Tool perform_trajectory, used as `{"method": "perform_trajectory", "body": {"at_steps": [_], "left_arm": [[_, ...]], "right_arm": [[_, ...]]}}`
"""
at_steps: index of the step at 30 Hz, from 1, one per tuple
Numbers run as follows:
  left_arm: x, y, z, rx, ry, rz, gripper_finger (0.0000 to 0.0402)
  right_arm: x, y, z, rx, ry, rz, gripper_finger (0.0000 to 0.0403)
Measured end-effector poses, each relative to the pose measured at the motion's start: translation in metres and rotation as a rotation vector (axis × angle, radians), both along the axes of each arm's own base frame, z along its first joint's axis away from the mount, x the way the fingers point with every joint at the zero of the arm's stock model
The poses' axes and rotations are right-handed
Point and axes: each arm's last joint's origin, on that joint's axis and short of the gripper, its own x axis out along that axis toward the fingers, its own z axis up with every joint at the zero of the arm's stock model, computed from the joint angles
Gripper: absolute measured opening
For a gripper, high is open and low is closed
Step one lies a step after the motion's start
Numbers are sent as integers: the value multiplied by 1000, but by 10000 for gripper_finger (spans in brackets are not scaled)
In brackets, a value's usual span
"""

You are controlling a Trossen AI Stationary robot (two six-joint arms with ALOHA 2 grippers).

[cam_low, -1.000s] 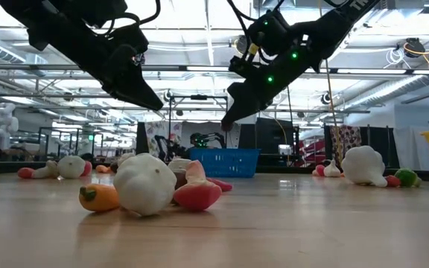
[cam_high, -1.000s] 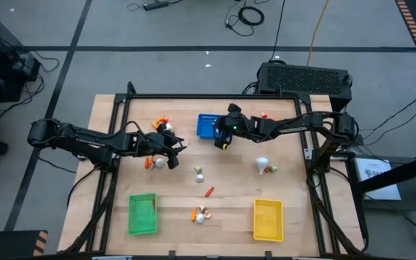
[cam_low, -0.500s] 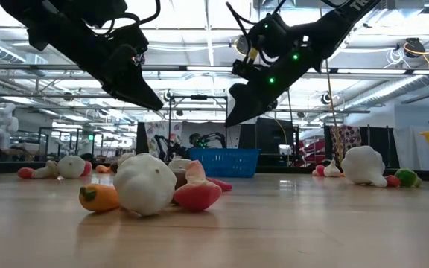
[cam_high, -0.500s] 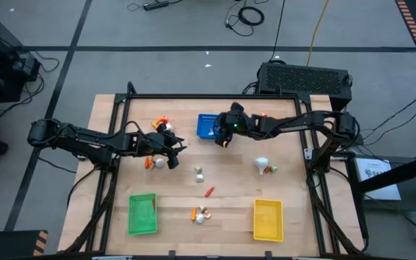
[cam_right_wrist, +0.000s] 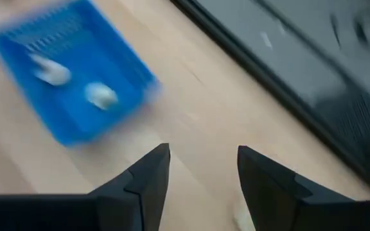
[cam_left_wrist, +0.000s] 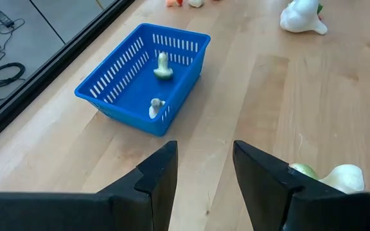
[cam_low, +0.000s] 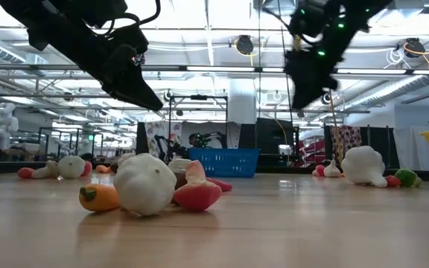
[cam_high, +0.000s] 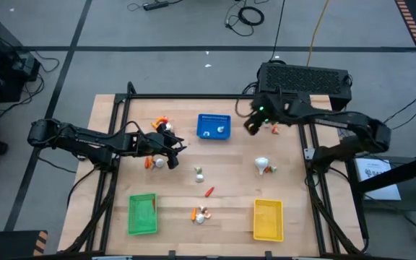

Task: Sort produce into baskets
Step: Put the red mushroom into the blue bin

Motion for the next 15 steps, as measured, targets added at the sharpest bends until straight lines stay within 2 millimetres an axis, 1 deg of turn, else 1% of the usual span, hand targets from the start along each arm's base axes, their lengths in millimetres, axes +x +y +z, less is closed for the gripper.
{"method": "perform_trajectory", "body": {"at_steps": [3,5,8,15], "left_arm": [[0,0,0,0,0,0,160],[0,0,0,0,0,0,160],[0,0,0,-2,-2,1,160],[0,0,0,-8,-7,3,160]], "right_arm": [[-23,-9,-1,81,59,-160,178],[-32,-12,-4,124,89,-235,180],[-39,-14,-14,163,127,-292,182],[-51,-7,-44,241,206,-348,183]]}}
